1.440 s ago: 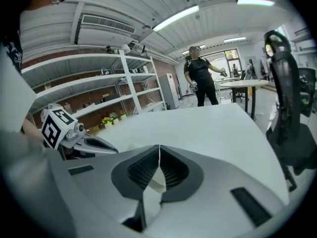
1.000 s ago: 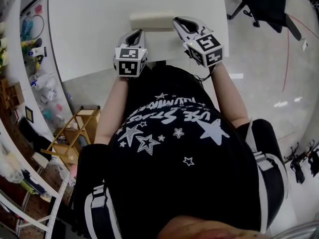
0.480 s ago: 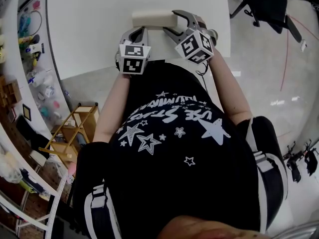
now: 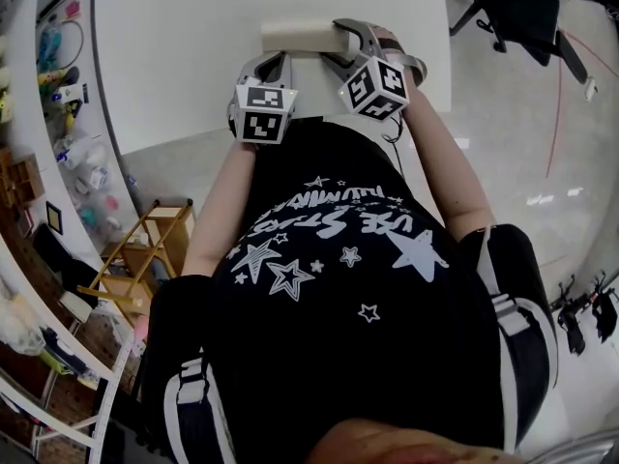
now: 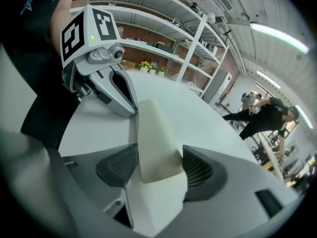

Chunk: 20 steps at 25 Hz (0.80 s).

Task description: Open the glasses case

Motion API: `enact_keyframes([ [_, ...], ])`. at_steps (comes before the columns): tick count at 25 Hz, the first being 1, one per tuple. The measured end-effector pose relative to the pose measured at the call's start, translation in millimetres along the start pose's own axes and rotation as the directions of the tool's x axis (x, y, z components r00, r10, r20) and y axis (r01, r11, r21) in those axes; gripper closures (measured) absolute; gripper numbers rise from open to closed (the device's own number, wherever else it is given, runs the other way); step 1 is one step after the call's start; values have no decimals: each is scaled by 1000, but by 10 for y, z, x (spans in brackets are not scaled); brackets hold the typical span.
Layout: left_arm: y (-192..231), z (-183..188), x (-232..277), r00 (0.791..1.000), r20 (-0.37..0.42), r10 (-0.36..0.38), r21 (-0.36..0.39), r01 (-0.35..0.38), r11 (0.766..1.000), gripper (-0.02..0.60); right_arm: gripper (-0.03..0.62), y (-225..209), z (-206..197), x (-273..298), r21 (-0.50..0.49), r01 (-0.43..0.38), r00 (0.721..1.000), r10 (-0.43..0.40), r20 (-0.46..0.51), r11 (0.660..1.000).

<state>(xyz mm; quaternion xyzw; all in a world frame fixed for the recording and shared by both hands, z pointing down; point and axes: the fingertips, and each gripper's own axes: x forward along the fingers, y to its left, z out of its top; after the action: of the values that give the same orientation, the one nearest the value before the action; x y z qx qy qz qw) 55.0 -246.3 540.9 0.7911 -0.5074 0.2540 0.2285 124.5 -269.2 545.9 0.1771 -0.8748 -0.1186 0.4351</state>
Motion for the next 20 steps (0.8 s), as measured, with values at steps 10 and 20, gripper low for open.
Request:
enact_keyframes([
  [10, -2, -3, 21, 1000, -11, -13, -6, 13, 1000, 569, 316, -1, -24, 15, -16, -112, 991, 110, -76, 994],
  [20, 8, -17, 16, 1000, -17, -22, -20, 22, 1000, 569, 322, 12, -16, 12, -15, -158, 984, 156, -92, 987],
])
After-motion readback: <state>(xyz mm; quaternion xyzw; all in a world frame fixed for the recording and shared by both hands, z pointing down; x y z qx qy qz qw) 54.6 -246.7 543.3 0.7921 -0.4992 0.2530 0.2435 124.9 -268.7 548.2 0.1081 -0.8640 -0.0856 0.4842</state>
